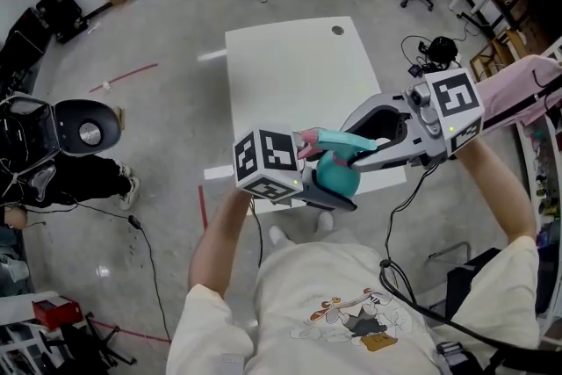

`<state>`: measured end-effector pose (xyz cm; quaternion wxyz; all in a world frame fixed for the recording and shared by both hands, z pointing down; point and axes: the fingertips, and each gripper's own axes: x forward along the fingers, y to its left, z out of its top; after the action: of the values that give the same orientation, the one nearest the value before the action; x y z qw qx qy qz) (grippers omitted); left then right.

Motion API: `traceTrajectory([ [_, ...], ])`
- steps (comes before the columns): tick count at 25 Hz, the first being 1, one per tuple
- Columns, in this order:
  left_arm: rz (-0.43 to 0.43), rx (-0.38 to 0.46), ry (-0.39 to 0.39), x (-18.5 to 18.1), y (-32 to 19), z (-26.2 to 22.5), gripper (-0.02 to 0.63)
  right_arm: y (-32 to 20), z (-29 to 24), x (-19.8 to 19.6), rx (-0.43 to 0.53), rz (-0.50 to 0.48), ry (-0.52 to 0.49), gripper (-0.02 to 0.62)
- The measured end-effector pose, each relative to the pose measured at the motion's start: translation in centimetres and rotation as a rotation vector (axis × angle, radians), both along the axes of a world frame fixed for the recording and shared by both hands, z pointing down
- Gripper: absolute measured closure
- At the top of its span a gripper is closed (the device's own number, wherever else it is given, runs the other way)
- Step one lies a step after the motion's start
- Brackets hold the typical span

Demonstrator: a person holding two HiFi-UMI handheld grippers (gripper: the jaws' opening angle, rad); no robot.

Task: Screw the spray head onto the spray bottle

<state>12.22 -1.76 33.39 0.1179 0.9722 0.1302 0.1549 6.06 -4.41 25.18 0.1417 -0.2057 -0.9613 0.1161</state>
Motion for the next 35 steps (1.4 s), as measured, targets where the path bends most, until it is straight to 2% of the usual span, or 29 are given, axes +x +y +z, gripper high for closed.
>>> traceTrajectory([
  [3,-0.041,-0.002,-0.009,0.2,-0.5,0.0,0.187,-0.2,0.0,0.0,0.007,0.017,-0.003,0.459],
  [7,-0.23,-0.034,-0.043,0.1,-3.1,0.4,0.187,-2.1,0.2,-0.1,0.015,0.135,0.001,0.46],
  [11,-0.494,-0.018,-0.136,-1.0,-6.9,1.8,0.187,-4.7,1.2,-0.4,0.061,0.308,0.032,0.46],
  [14,-0.69,0.041,-0.212,-2.3,-9.8,3.1,0.187,-6.5,2.2,-0.9,0.111,0.44,0.064,0.46],
  [16,-0.795,0.074,-0.235,-3.1,-11.2,3.5,0.187,-7.2,2.5,-1.3,0.148,0.524,0.073,0.46],
  [19,-0.914,0.099,-0.232,-3.9,-12.7,3.3,0.187,-8.2,2.2,-1.8,0.184,0.669,0.087,0.46],
  [23,-1.016,0.117,-0.225,-4.8,-14.2,2.7,0.187,-9.3,1.6,-2.3,0.214,0.893,0.124,0.462],
  [26,-1.049,0.113,-0.223,-5.1,-14.5,2.7,0.187,-9.4,1.6,-2.6,0.26,1.005,0.136,0.462],
  [28,-1.027,0.1,-0.21,-4.9,-14.1,2.8,0.187,-8.8,1.9,-2.7,0.279,0.992,0.142,0.46],
  [30,-0.945,0.078,-0.177,-4.2,-13.2,2.7,0.187,-7.7,2.0,-2.7,0.243,0.889,0.125,0.423],
  [33,-0.748,0.058,-0.133,-3.6,-11.1,2.3,0.187,-6.1,2.2,-2.0,0.157,0.664,0.095,0.393],
  [35,-0.641,0.068,-0.136,-3.6,-9.8,1.9,0.187,-5.6,2.5,-1.6,0.157,0.53,0.111,0.385],
])
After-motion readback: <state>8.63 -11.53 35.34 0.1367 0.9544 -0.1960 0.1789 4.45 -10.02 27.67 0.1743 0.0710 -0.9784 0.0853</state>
